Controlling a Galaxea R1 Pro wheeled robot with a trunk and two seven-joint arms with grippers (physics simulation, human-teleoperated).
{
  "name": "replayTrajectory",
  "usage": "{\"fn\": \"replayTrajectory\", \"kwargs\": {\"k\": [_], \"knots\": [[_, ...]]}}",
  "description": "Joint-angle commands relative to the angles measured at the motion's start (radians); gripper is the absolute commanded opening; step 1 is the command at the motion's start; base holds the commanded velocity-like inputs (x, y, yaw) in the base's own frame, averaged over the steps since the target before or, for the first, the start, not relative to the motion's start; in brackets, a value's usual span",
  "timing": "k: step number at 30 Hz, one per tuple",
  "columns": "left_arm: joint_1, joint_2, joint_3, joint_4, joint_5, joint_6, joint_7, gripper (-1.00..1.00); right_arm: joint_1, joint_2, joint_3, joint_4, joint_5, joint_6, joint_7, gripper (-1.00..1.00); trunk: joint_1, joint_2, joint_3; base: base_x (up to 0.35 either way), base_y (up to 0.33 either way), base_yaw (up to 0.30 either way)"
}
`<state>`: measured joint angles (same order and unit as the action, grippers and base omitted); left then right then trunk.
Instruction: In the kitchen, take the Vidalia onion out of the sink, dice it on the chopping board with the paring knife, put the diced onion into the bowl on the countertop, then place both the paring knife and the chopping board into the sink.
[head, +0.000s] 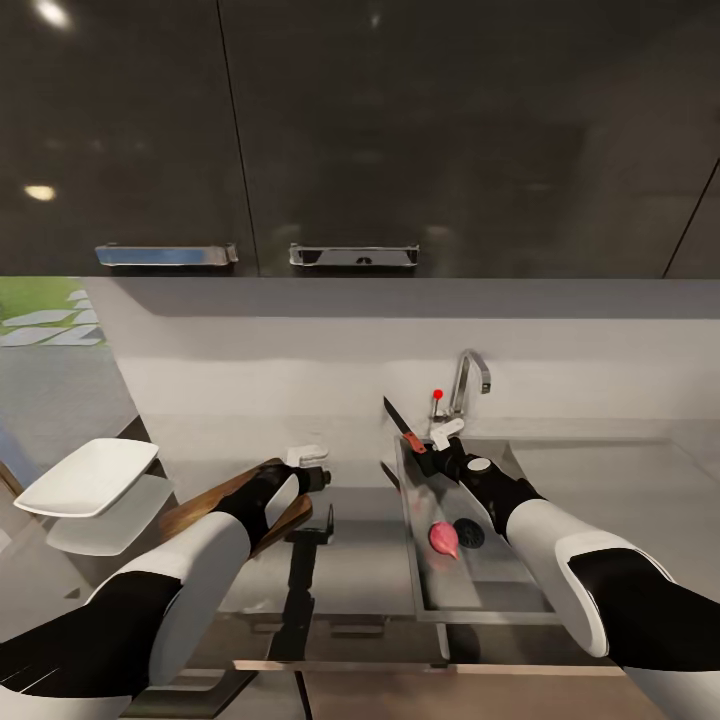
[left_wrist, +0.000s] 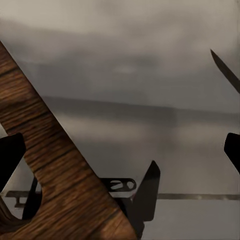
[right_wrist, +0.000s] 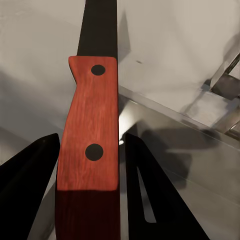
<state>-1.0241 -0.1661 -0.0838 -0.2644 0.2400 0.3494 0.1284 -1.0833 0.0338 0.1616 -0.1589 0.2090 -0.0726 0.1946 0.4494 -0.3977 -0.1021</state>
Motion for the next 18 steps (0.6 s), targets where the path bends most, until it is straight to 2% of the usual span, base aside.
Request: {"fn": "replayTrajectory", "kwargs": {"k": [1,12,18], "knots": [[-0.001,0.0,-0.008,-0.002,0.011,0.005,0.007,1.0,-0.001,0.0,-0.001,0.001,0.01,-0.004,0.0,-1.0,0.001,-0.002,-0.002,0.0,0.0,0.0],[-0.001,0.003,-0.008,-0.001,0.013,0.003,0.013,1.0,-0.001,0.0,-0.001,0.001,0.01,-0.004,0.0,-1.0,0.001,-0.002,-0.002,0.0,0.0,0.0],[0.0,0.005,-0.006,-0.001,0.037,0.001,0.017,1.0,-0.001,0.001,-0.001,0.001,0.01,-0.004,0.0,-1.0,0.001,-0.002,-0.002,0.0,0.0,0.0]]}}
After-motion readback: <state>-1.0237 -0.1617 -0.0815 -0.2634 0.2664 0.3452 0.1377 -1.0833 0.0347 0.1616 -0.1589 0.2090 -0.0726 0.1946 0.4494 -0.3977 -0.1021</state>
